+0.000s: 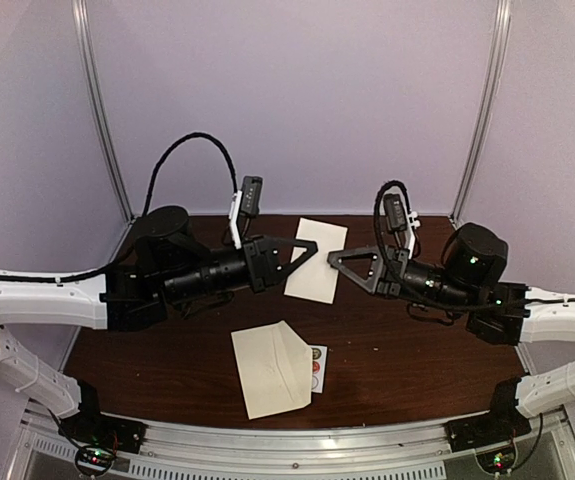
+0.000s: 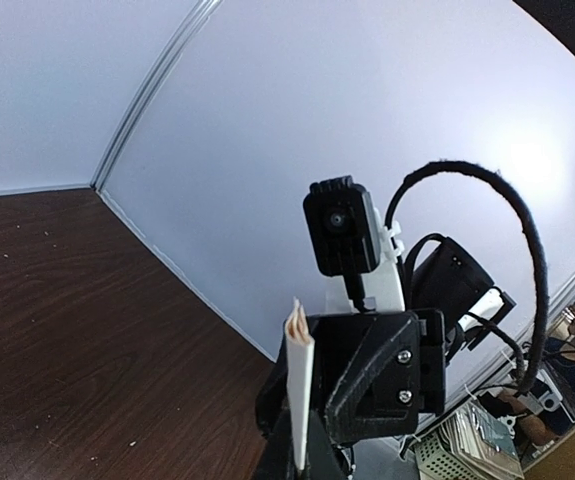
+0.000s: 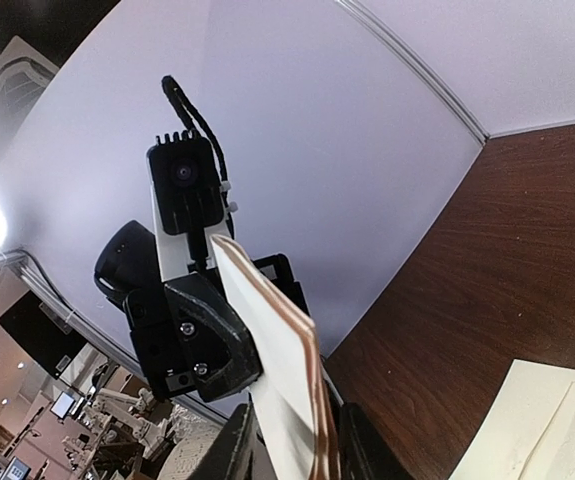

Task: Place the letter into the envelope and seal it

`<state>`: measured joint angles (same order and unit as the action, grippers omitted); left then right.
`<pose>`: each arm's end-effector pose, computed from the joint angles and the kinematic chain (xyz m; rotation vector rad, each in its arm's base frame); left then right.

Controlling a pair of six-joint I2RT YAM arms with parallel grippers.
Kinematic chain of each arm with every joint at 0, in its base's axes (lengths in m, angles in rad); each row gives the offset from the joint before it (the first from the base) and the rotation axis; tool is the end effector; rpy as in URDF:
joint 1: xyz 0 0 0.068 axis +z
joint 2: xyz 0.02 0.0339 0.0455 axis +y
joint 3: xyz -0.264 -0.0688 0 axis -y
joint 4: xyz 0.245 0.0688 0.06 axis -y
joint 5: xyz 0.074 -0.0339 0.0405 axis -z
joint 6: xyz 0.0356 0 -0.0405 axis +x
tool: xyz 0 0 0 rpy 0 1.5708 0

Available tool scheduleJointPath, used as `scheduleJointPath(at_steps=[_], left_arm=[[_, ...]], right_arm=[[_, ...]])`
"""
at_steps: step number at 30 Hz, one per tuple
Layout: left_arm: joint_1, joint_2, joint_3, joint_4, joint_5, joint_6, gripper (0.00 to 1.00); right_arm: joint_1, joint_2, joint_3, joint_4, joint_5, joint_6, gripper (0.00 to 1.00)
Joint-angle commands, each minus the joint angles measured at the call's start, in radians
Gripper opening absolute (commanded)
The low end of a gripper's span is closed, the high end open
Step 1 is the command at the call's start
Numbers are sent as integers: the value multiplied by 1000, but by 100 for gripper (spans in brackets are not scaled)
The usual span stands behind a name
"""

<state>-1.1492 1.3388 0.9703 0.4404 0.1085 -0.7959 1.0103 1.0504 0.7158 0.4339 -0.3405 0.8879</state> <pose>0.1268 -0.2923 0.3460 0.4048 1.6912 -1.5947 0.1212 0.2154 0.3294 -0.4331 1.7041 1.7240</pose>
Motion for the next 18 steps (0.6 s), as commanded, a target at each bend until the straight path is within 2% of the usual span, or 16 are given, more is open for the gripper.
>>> scheduleJointPath(at_steps=[1,9,12,15,17,18], left_arm=[[-7,-25,-17,82,12,-13,0],[-7,-24,-22,101,29,-20,0],[-7,-23,-24,93,25,-20,0],[-7,-21,-28,77,14,-21,0],[-7,-23,-28,47,-2,-17,0],[-7,-26,-30,31,-11,-15,3]], right_arm=[[9,7,25,38,-13,5,30],[14,16,25,57,-23,6,27],[16,21,30,66,-30,5,17],[15,24,29,74,-33,5,0],[15,14,22,67,-21,2,0],[15,5,17,61,-11,-1,0]])
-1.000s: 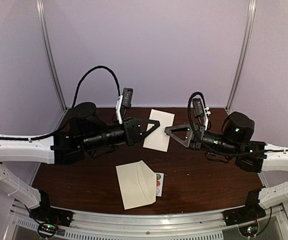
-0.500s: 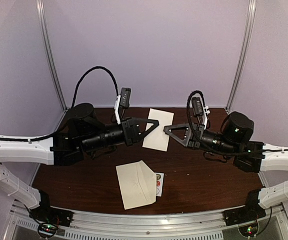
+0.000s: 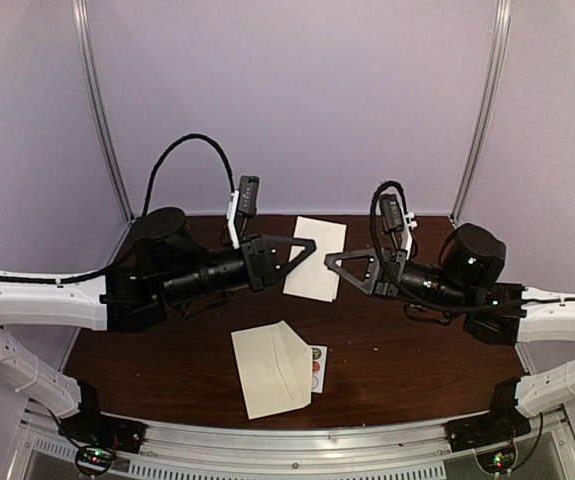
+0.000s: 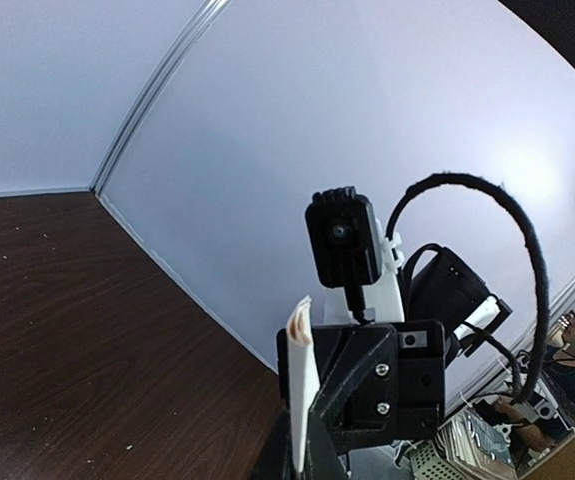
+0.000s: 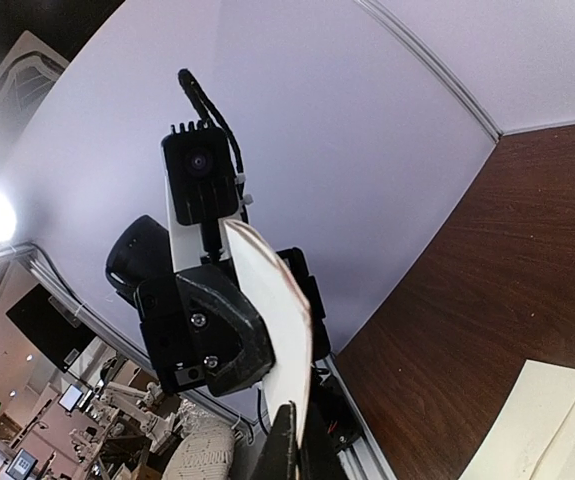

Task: Place the letter into the envelope and seal it

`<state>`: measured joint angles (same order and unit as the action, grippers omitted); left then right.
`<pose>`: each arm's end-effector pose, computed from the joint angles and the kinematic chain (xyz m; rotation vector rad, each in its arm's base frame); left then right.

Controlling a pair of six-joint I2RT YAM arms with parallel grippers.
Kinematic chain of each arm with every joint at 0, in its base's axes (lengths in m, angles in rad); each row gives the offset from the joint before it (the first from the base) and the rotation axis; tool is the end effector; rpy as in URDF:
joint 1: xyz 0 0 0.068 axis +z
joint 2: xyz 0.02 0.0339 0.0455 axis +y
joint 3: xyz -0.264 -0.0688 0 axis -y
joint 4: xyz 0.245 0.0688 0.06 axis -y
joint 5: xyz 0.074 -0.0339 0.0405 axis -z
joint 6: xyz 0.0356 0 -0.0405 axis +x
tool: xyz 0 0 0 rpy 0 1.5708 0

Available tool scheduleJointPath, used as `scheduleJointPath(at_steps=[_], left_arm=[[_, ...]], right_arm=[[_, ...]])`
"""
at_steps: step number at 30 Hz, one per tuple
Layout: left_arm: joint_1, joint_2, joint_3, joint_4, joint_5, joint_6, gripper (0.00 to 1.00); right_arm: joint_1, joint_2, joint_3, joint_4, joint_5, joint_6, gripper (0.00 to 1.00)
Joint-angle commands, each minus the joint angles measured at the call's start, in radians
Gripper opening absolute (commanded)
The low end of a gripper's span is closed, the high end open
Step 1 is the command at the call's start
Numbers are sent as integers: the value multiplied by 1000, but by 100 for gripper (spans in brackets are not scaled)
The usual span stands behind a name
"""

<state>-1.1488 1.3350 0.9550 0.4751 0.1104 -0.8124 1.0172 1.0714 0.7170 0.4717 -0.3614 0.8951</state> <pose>0.1263 -0.2908 0.3454 0.3898 1.6732 -1.6199 0.1211 0.2199 0.3291 -0.4557 1.6879 1.7541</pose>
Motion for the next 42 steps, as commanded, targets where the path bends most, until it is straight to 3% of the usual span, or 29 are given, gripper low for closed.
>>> scheduleJointPath(at_steps=[1,5,10,14,20,31,42], left_arm=[[-8,-28,-19,-19,-27,2,9],[-7,-74,-55,-127,-116,-19,35],[-1,-136,-134,-327,-230,-115,50],[19,-189,-268,-383,-234,-243,52],[39,-218,-444,-366,-176,-395,53],[94,-166,-612,-273,-56,-485,52],[94,-45,-621,-178,10,-490,48]], right_arm=[[9,-28,12,7,21,-16,0],[3,-97,27,-176,142,-72,0],[-40,-133,34,-440,170,-91,0],[-51,-92,20,-533,112,-84,0],[-47,31,3,-527,-15,-44,0],[-13,240,15,-474,-61,3,0],[-9,373,34,-442,-54,-17,0]])
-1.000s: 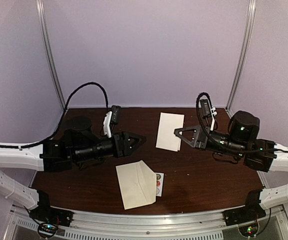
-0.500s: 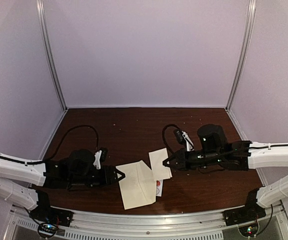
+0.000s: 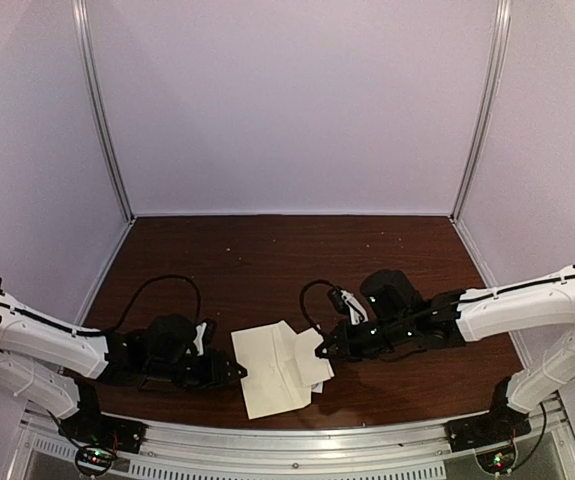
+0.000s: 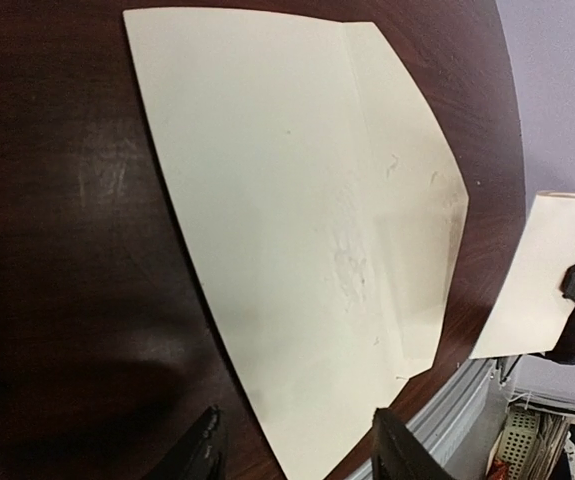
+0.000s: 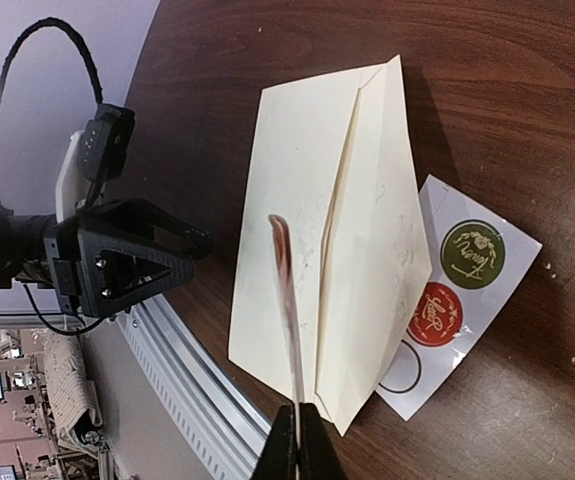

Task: Place the letter into the envelope and seal it

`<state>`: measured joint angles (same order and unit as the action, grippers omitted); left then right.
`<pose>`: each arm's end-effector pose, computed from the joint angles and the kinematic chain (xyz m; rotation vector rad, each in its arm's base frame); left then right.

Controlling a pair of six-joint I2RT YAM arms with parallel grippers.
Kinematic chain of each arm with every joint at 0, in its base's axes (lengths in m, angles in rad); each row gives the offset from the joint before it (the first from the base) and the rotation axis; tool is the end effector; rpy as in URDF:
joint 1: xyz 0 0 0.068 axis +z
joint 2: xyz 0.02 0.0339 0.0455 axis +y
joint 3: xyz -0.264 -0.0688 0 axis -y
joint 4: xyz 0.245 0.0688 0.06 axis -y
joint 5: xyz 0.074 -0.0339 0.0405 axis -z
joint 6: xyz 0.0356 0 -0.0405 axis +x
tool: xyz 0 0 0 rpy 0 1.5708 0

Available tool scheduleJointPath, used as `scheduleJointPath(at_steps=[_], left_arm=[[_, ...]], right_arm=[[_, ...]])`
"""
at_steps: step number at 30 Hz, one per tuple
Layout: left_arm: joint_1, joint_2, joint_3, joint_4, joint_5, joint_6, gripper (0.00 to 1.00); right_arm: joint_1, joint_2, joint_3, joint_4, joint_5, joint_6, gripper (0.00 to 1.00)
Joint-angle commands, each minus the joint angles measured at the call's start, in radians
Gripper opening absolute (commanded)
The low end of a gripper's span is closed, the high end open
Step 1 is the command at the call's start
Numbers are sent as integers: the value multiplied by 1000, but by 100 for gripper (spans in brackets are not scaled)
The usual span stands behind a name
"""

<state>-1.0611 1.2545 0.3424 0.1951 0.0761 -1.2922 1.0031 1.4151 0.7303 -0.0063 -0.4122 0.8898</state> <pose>0.1039 -0.1915 0.1354 -0.2597 2.6351 -1.1506 0.1433 0.2513 0.1979 -0.4070 2.6093 1.3247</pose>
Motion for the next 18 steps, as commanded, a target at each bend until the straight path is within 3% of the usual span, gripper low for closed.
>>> scheduleJointPath(at_steps=[1,5,18], left_arm=[[7,47,-6,106,49,-10,47],[6,74,8,104,60,-5,42],[1,91,21,47,56,-4,39]], right_arm=[[5,40,23,39,-3,-12,0],[5,74,22,58,-8,-8,0],[4,159,23,98,-8,17,0]])
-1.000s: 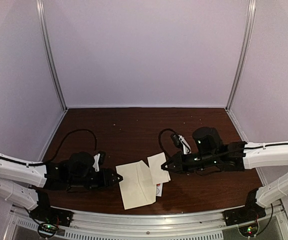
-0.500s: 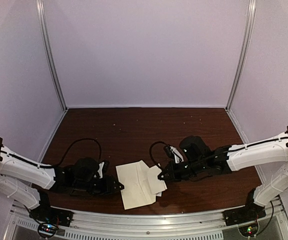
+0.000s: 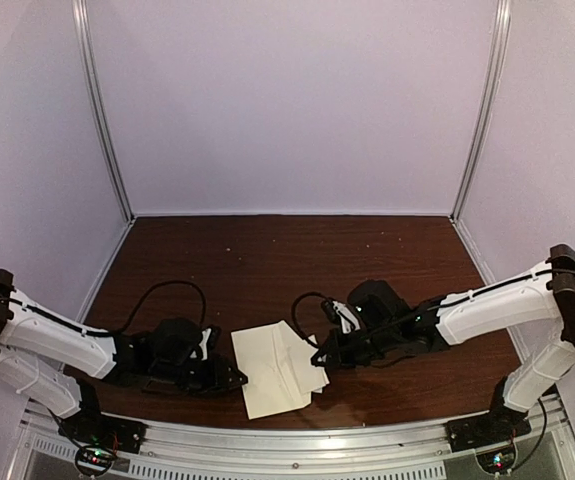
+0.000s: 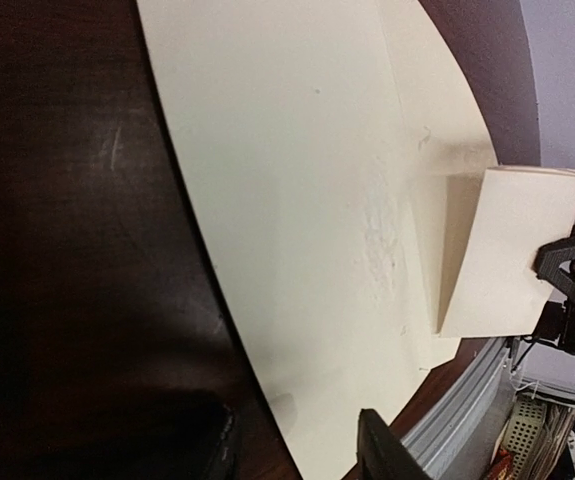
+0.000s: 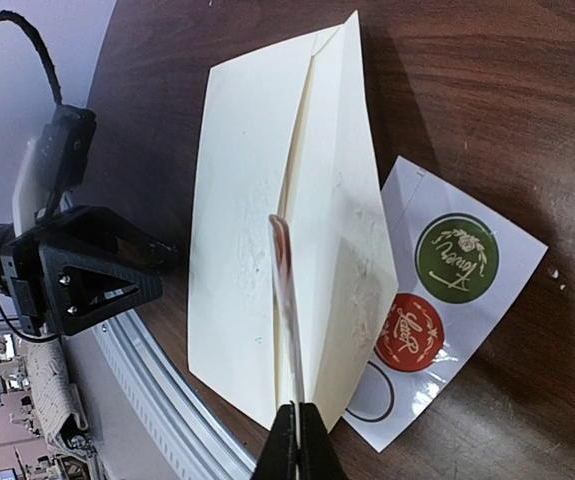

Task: Place the letter into the envelope and seal it

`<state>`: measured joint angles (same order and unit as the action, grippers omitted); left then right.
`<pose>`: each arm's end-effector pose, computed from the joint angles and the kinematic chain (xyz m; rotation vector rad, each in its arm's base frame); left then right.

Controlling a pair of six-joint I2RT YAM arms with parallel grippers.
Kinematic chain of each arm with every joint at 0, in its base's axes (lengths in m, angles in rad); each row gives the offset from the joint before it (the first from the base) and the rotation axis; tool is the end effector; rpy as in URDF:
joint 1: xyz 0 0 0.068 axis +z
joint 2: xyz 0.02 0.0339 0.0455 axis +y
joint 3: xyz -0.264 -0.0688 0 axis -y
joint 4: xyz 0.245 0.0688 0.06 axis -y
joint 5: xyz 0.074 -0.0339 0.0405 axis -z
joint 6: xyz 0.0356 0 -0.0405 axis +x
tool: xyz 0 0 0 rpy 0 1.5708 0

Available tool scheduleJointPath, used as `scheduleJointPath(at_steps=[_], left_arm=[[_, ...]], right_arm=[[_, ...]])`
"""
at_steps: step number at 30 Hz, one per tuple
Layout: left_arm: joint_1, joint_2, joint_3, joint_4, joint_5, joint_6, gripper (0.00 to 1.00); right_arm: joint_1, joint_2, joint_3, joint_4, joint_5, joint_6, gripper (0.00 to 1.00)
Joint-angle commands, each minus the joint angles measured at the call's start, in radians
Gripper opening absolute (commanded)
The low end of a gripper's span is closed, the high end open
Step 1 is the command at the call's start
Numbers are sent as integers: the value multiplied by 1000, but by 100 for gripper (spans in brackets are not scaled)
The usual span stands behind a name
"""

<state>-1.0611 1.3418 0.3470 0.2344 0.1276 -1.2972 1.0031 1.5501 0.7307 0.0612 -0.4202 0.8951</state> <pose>0.1049 -0.1969 0.1225 -0.2461 2.7074 -1.1436 0.1507 0.2632 0.1661 -0.3937 2.6868 1.2816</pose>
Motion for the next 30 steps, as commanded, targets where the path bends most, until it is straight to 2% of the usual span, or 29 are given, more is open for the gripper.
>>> scheduleJointPath(at_steps=[1,14,30], left_arm=[[1,3,17,7,6,1,39],[-8,42,31,9,24,6,25],[-20,64,45,16,29,5,21]], right_arm=[[6,30,24,30,0,14,0],[17,103,66,-42,22,-10,0],[45,166,99,-36,49,18,0]])
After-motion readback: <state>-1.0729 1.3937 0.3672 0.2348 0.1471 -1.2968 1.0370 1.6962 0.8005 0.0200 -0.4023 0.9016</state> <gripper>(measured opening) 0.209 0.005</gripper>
